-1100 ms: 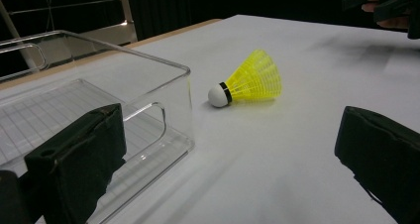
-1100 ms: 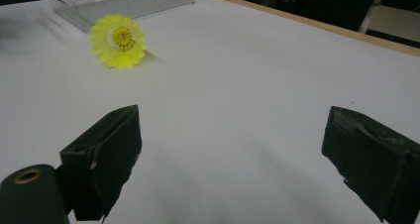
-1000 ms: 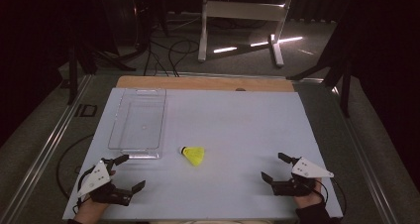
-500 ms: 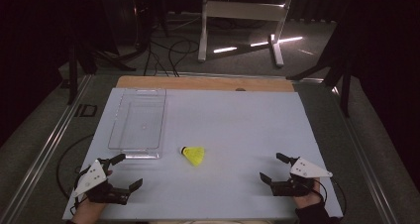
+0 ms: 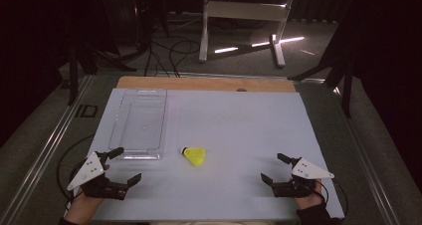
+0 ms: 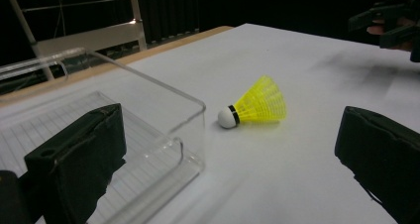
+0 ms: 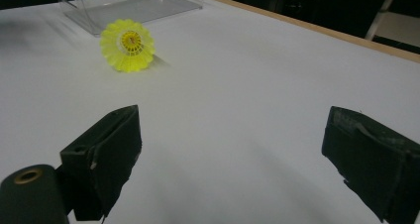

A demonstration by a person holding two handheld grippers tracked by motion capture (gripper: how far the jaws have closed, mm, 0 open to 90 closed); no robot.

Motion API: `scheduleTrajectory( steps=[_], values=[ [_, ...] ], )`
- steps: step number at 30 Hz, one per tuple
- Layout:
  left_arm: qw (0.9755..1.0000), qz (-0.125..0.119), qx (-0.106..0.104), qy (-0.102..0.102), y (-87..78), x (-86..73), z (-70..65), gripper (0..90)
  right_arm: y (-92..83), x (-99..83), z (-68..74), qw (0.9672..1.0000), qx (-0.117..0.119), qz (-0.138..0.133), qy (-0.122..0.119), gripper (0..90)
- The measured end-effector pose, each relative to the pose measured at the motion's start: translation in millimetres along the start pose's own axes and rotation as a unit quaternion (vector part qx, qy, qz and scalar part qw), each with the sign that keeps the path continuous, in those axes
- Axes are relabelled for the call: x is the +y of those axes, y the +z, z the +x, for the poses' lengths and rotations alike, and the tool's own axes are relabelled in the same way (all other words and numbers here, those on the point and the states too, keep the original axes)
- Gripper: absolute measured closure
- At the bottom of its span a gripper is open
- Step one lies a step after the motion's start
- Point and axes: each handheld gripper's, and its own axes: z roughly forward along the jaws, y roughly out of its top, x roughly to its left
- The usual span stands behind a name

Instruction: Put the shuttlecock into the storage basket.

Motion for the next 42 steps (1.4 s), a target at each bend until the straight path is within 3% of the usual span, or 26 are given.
scheduleTrajectory(
  steps=[10, 17, 22, 23, 28, 32, 33, 36, 39, 42],
  values=[
    [0.9988, 0.022, -0.024, 0.035, 4.5, 26.9, 2.4, 0.4, 0.8, 0.2, 1.1, 1.0000, 0.006, -0.002, -0.004, 8.7],
    [0.9951, 0.060, -0.045, 0.064, 13.1, 43.2, 6.2, 0.5, 0.3, 0.5, 1.6, 0.9999, 0.007, -0.008, -0.009, 8.7],
    [0.9925, 0.083, -0.053, 0.072, 19.6, 55.7, 6.3, 0.5, 0.8, 0.6, 2.1, 0.9999, 0.006, -0.007, -0.009, 8.7],
    [0.9906, 0.092, -0.059, 0.082, 22.0, 59.8, 5.4, 0.5, 0.8, 0.7, 2.2, 0.9999, 0.006, -0.007, -0.009, 8.7],
    [0.9870, 0.104, -0.073, 0.099, 29.7, 70.1, 4.0, 0.5, 1.0, 0.6, 2.5, 0.9999, 0.008, -0.005, -0.009, 8.7],
    [0.9827, 0.120, -0.084, 0.114, 36.7, 76.9, 4.5, 0.5, 0.8, 0.7, 2.5, 0.9999, 0.008, -0.006, -0.012, 8.7],
    [0.9800, 0.131, -0.088, 0.122, 40.7, 80.1, 5.4, 0.5, 0.6, 0.7, 2.3, 0.9999, 0.007, -0.007, -0.012, 8.7],
    [0.9779, 0.140, -0.091, 0.126, 44.8, 83.1, 6.3, 0.5, 0.7, 0.7, 2.3, 0.9999, 0.008, -0.006, -0.012, 8.7],
    [0.9726, 0.157, -0.100, 0.139, 53.3, 88.4, 7.2, 0.5, 1.1, 0.6, 2.4, 0.9998, 0.009, -0.005, -0.014, 8.7],
    [0.9715, 0.165, -0.102, 0.136, 58.0, 90.9, 8.2, 0.5, 1.6, 0.4, 2.5, 0.9999, 0.009, -0.004, -0.014, 8.7]
  ],
)
